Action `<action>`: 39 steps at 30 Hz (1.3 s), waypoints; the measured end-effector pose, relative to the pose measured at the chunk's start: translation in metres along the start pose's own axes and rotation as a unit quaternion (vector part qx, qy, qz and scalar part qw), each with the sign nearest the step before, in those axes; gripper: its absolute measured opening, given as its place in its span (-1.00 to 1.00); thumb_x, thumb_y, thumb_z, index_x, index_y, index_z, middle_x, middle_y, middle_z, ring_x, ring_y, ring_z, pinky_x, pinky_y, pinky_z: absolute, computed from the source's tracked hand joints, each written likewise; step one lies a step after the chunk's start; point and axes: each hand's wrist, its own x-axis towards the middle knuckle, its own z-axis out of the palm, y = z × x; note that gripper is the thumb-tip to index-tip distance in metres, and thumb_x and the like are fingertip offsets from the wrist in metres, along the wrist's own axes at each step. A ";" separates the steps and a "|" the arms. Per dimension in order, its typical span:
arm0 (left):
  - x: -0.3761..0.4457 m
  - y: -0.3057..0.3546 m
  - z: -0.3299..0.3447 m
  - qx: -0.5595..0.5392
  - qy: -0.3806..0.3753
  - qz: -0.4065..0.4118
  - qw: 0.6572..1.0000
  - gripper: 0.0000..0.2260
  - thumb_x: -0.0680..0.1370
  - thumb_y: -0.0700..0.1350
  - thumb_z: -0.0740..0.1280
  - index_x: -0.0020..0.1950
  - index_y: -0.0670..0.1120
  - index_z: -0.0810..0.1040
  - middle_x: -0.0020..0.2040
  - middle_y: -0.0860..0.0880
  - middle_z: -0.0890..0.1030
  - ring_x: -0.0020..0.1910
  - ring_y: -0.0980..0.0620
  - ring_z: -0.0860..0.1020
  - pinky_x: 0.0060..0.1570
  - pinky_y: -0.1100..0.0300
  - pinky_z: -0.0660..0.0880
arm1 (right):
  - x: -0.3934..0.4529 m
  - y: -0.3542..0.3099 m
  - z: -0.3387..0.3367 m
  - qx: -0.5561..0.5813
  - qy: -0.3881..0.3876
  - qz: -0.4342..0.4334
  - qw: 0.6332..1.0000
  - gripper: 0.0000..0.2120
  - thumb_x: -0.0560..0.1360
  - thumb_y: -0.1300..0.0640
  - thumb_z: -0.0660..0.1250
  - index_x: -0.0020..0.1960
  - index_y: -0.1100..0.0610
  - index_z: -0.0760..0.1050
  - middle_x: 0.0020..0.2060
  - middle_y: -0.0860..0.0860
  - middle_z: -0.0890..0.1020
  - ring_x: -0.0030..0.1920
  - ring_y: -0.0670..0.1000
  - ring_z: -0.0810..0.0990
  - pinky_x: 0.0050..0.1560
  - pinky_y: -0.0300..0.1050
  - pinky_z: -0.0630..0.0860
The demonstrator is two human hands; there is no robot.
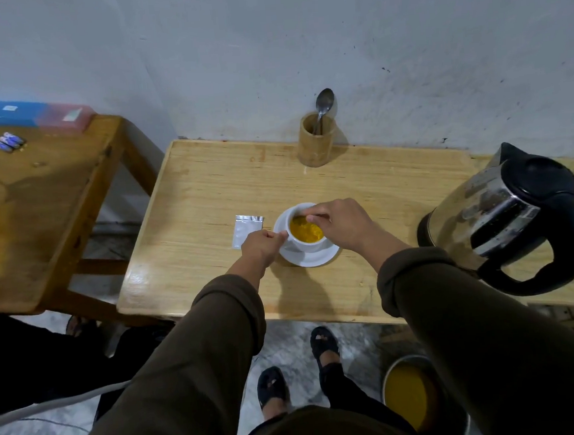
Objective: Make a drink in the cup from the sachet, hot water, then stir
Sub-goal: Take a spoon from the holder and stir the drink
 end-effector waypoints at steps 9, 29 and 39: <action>-0.004 0.000 0.002 -0.003 0.000 0.012 1.000 -0.75 0.55 0.05 0.28 -0.22 -0.09 0.47 -0.07 -0.09 0.52 -0.05 -0.06 0.45 0.15 0.03 0.46 | -0.014 -0.002 -0.001 0.170 -0.043 0.057 0.983 -0.76 0.46 0.03 0.41 0.09 0.07 0.67 0.07 0.04 0.69 0.13 0.01 0.59 0.13 -0.11 0.51; -0.007 -0.006 0.002 0.025 -0.004 0.041 0.999 -0.57 0.57 0.08 0.22 0.20 -0.26 0.53 0.21 -0.27 0.57 0.24 -0.26 0.50 0.22 -0.04 0.44 | -0.073 0.012 0.048 0.309 0.018 0.198 0.930 -0.80 0.45 0.08 0.42 0.00 0.15 0.69 -0.14 0.03 0.71 -0.20 -0.12 0.61 -0.25 -0.35 0.44; -0.009 -0.009 0.006 -0.056 0.007 0.022 0.998 -0.62 0.55 0.05 0.28 0.26 -0.15 0.47 0.24 -0.17 0.53 0.29 -0.16 0.47 0.17 0.09 0.41 | -0.074 0.026 0.063 0.314 0.055 0.245 0.915 -0.66 0.35 0.31 0.48 -0.35 0.01 0.37 -0.42 0.02 0.50 -0.22 0.00 0.53 -0.16 -0.19 0.46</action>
